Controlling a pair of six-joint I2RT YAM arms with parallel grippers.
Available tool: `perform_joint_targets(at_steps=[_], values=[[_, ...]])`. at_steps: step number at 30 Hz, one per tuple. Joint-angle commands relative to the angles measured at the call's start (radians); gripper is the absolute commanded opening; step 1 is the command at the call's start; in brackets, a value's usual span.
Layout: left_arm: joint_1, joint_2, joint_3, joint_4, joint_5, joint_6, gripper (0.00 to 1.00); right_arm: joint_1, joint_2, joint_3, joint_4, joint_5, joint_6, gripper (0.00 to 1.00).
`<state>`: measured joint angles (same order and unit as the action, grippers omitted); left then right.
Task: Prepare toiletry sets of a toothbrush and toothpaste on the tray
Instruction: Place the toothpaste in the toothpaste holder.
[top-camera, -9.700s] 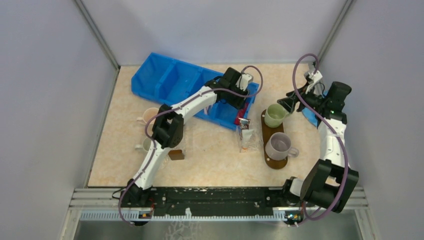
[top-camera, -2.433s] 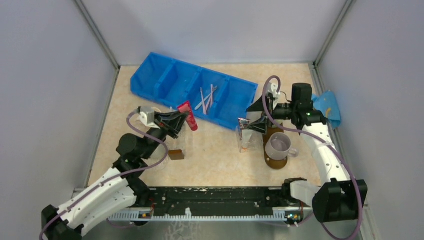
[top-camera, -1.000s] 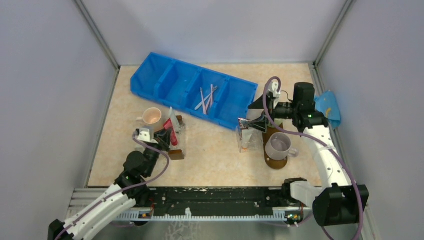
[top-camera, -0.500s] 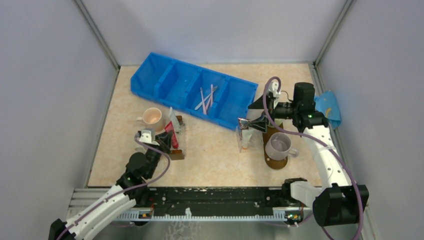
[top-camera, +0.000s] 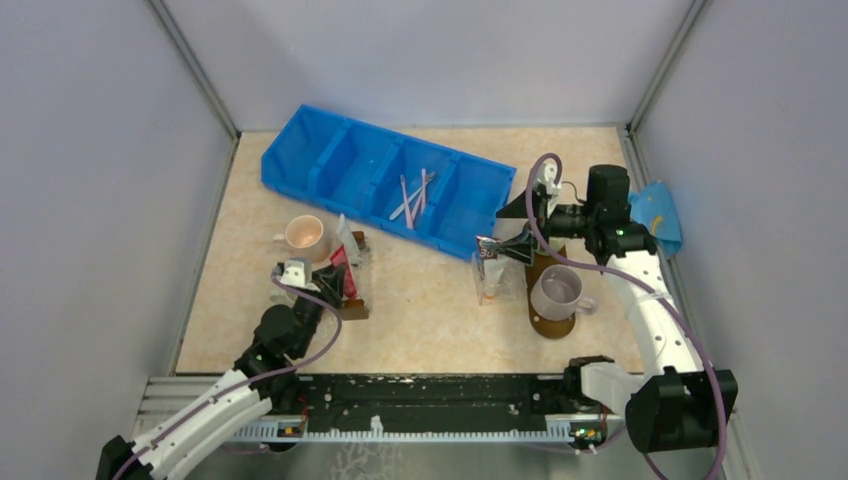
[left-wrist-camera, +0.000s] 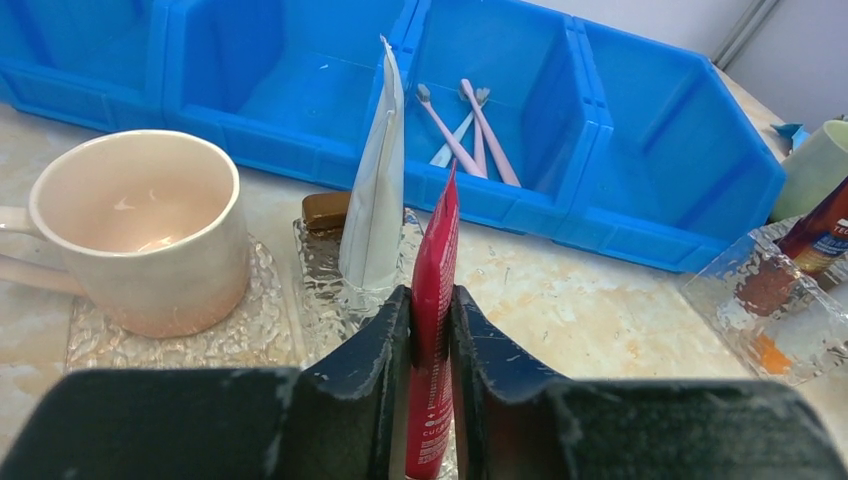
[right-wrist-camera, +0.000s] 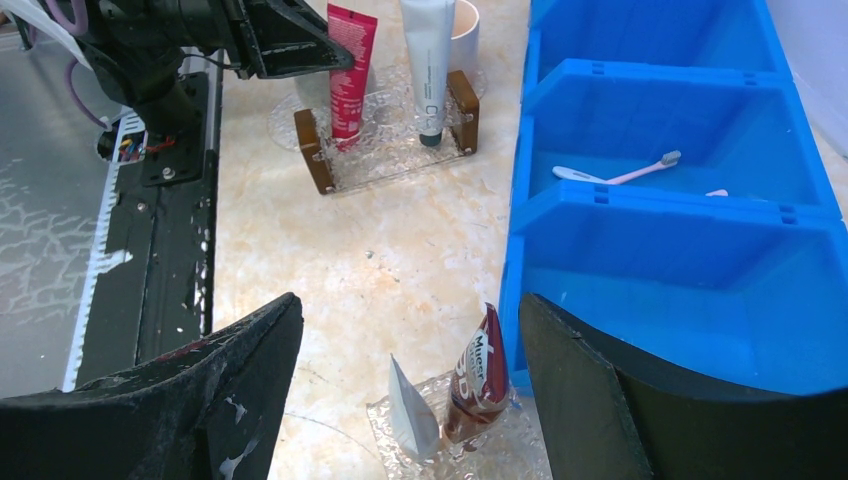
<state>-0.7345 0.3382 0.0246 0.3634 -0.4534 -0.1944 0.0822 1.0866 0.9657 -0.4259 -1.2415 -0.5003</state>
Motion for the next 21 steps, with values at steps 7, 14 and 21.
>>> perform_joint_targets(at_steps=[7, 14, 21], values=[[-0.003, -0.018, 0.03, 0.007, -0.004, -0.021, 0.35, -0.004, -0.018, 0.024, 0.043, -0.012, -0.003, 0.79], [-0.003, -0.054, 0.118, -0.126, 0.01, -0.069, 0.58, -0.004, -0.017, 0.024, 0.039, -0.014, -0.006, 0.79], [-0.003, -0.08, 0.201, -0.171, 0.052, -0.068, 0.72, -0.003, -0.021, 0.025, 0.036, -0.018, -0.007, 0.79]])
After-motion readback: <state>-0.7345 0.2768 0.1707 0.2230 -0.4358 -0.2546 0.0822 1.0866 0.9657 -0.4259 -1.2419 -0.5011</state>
